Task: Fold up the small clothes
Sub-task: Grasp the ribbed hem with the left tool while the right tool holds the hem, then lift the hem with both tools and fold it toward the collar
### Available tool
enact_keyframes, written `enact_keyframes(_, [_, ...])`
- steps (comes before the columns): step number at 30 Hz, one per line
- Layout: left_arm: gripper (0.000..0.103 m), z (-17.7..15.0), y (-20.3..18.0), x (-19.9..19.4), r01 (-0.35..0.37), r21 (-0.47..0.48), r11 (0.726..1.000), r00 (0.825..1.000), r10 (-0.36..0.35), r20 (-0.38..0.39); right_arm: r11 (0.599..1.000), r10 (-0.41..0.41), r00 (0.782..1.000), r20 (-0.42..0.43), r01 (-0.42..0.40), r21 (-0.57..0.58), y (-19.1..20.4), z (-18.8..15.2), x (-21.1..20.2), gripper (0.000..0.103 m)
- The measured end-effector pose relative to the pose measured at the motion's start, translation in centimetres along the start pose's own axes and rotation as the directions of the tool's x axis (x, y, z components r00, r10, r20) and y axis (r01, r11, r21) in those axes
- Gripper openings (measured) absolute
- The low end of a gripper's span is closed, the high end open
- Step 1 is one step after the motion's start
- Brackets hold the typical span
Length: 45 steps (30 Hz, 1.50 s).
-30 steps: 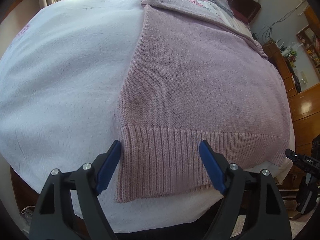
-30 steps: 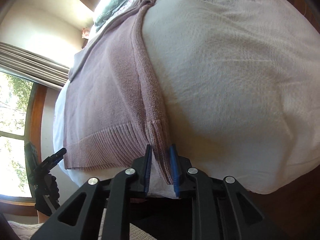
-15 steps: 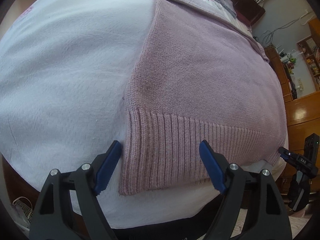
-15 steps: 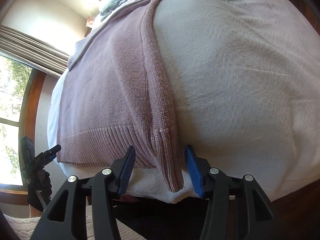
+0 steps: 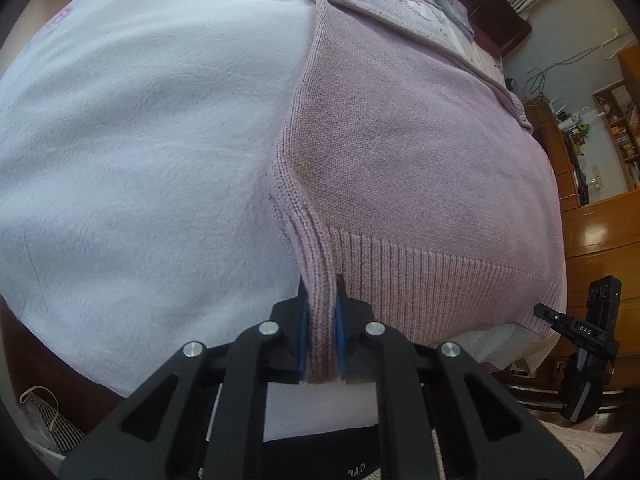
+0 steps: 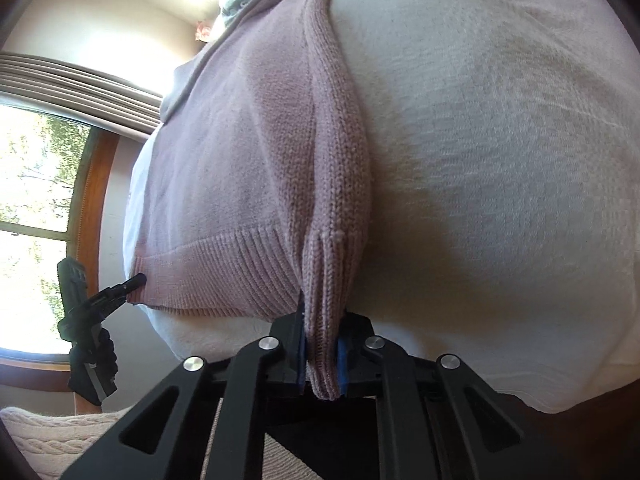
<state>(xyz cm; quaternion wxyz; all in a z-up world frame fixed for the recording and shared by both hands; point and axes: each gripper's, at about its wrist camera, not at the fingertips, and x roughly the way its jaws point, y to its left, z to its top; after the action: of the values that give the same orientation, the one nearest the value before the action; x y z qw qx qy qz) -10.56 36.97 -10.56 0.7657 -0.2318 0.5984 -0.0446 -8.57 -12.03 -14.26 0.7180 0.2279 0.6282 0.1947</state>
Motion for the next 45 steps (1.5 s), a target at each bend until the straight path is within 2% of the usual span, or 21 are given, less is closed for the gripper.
enact_keyframes(3, [0.008, 0.4, -0.1, -1.3, 0.123, -0.032, 0.992, 0.992, -0.122, 0.025, 0.991, 0.13, 0.991, 0.023, -0.13, 0.013, 0.6, 0.1, -1.4, 0.01])
enact_keyframes(6, [0.008, 1.3, -0.1, -3.2, 0.212, -0.054, 0.976, 0.975, -0.208, 0.08, 0.97, 0.241, 0.968, 0.064, -0.243, 0.023, 0.8, 0.6, -3.3, 0.01])
enact_keyframes(10, [0.008, 2.9, -0.3, -5.4, 0.3, -0.049, 0.953, 0.945, -0.29, 0.151, 0.941, 0.335, 0.935, 0.119, -0.339, 0.014, 1.4, 1.9, -5.5, 0.01])
enact_keyframes(12, [0.008, 4.1, -0.9, -6.0, 0.299, -0.031, 0.954, 0.941, -0.29, 0.177, 0.931, 0.361, 0.922, 0.142, -0.364, 0.002, 1.7, 3.0, -6.4, 0.01])
enact_keyframes(15, [0.008, 6.1, -1.4, -6.2, 0.282, -0.011, 0.959, 0.938, -0.274, 0.213, 0.929, 0.366, 0.914, 0.173, -0.371, -0.004, 1.9, 5.0, -7.5, 0.01])
enact_keyframes(20, [0.008, 9.8, 0.4, -5.7, 0.28, -0.042, 0.959, 0.93, -0.26, 0.26, 0.929, 0.361, 0.908, 0.214, -0.371, 0.007, 1.1, 8.8, -7.8, 0.01])
enact_keyframes(24, [0.008, 13.2, 1.8, -3.9, 0.298, -0.088, 0.951, 0.924, -0.263, 0.278, 0.934, 0.338, 0.914, 0.222, -0.355, 0.037, -0.2, 12.3, -7.0, 0.01])
enact_keyframes(27, [0.008, 15.4, 2.4, -1.9, 0.295, -0.121, 0.948, 0.93, -0.255, 0.264, 0.933, 0.328, 0.921, 0.211, -0.351, 0.083, -1.7, 15.1, -5.7, 0.01])
enact_keyframes(31, [0.01, 17.6, 3.1, 1.2, 0.276, -0.166, 0.947, 0.948, -0.24, 0.21, 0.937, 0.297, 0.937, 0.184, -0.323, 0.135, -2.8, 17.9, -3.4, 0.01])
enact_keyframes(34, [0.014, 18.5, 4.2, 2.3, 0.307, -0.218, 0.926, 0.945, -0.27, 0.185, 0.927, 0.305, 0.937, 0.17, -0.333, 0.174, -3.7, 19.0, -2.7, 0.011])
enact_keyframes(36, [0.016, 18.9, 5.4, 2.0, 0.371, -0.268, 0.889, 0.925, -0.328, 0.192, 0.909, 0.326, 0.932, 0.159, -0.355, 0.218, -4.5, 19.5, -2.5, 0.013])
enact_keyframes(37, [0.02, 18.9, 6.0, 1.3, 0.38, -0.281, 0.881, 0.92, -0.327, 0.216, 0.901, 0.341, 0.927, 0.158, -0.37, 0.228, -4.8, 19.6, -2.5, 0.013])
enact_keyframes(38, [0.027, 19.0, 6.6, 0.5, 0.373, -0.285, 0.883, 0.919, -0.31, 0.243, 0.898, 0.343, 0.925, 0.16, -0.373, 0.231, -5.0, 19.7, -2.6, 0.014])
enact_keyframes(39, [0.029, 19.1, 7.2, -0.3, 0.368, -0.29, 0.884, 0.918, -0.296, 0.263, 0.899, 0.341, 0.927, 0.158, -0.371, 0.233, -5.1, 19.8, -2.6, 0.015])
enact_keyframes(40, [0.029, 19.1, 7.8, -1.1, 0.37, -0.295, 0.881, 0.915, -0.29, 0.281, 0.896, 0.346, 0.925, 0.156, -0.375, 0.237, -5.2, 19.9, -2.7, 0.017])
enact_keyframes(42, [0.029, 19.0, 8.4, -2.5, 0.362, -0.289, 0.886, 0.912, -0.273, 0.306, 0.887, 0.35, 0.921, 0.17, -0.384, 0.255, -5.5, 20.1, -2.9, 0.03])
enact_keyframes(43, [0.029, 18.9, 8.4, -3.1, 0.348, -0.275, 0.896, 0.915, -0.261, 0.309, 0.885, 0.349, 0.917, 0.191, -0.39, 0.256, -5.8, 20.3, -3.4, 0.034])
enact_keyframes(44, [0.029, 18.9, 8.2, -3.5, 0.332, -0.254, 0.908, 0.918, -0.25, 0.308, 0.889, 0.33, 0.919, 0.216, -0.38, 0.256, -6.0, 20.5, -4.0, 0.046])
enact_keyframes(45, [0.03, 18.8, 7.8, -3.8, 0.315, -0.226, 0.922, 0.921, -0.24, 0.306, 0.896, 0.305, 0.923, 0.236, -0.362, 0.258, -6.2, 21.1, -4.4, 0.049])
